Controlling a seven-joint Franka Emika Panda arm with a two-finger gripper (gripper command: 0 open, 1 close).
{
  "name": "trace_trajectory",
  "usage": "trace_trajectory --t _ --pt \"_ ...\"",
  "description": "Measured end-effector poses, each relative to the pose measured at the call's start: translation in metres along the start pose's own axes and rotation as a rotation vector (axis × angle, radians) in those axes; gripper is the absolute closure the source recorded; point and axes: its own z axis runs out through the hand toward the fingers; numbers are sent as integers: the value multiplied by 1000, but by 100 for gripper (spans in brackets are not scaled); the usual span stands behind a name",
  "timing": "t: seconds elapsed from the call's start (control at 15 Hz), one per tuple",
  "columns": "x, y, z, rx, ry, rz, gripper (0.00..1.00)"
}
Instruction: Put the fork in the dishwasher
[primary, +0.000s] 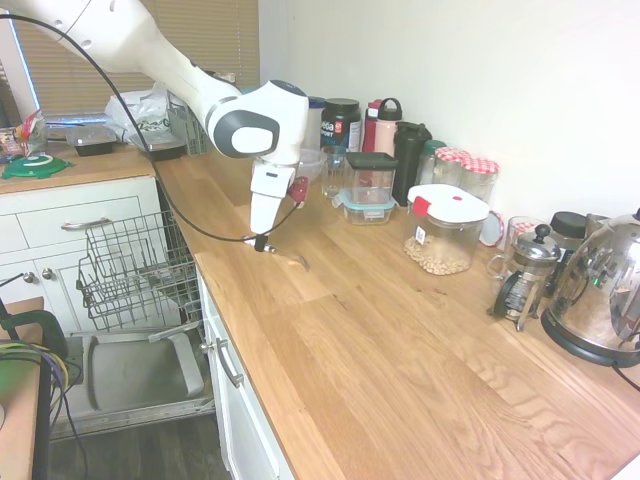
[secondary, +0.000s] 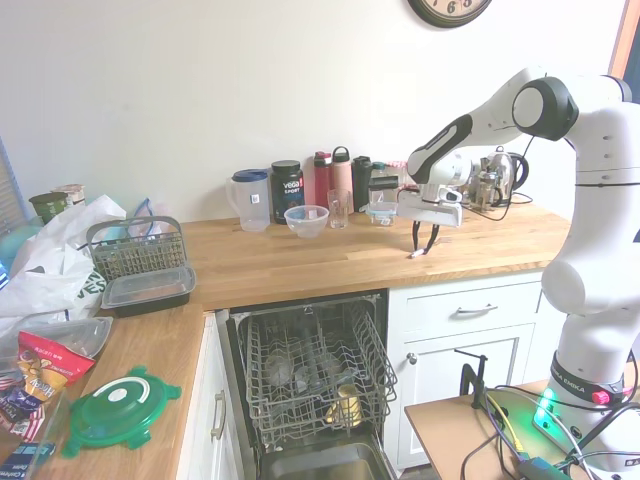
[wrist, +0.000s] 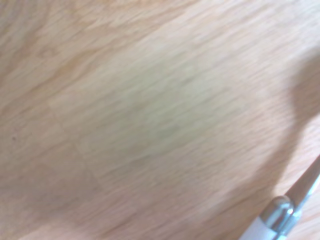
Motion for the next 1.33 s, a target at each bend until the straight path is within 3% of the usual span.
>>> trace_trajectory --t 0.27,0.53,0.8,1.13,1.33 --pt "-2 -1 -1 2 11 -1 100" --pt "-10 -1 -2 41 32 -10 100" --pt "-12 32 -15 88 64 -18 100" --pt "-44 82 -76 172 174 -116 100" --pt "-110 118 -109 211 267 -201 100"
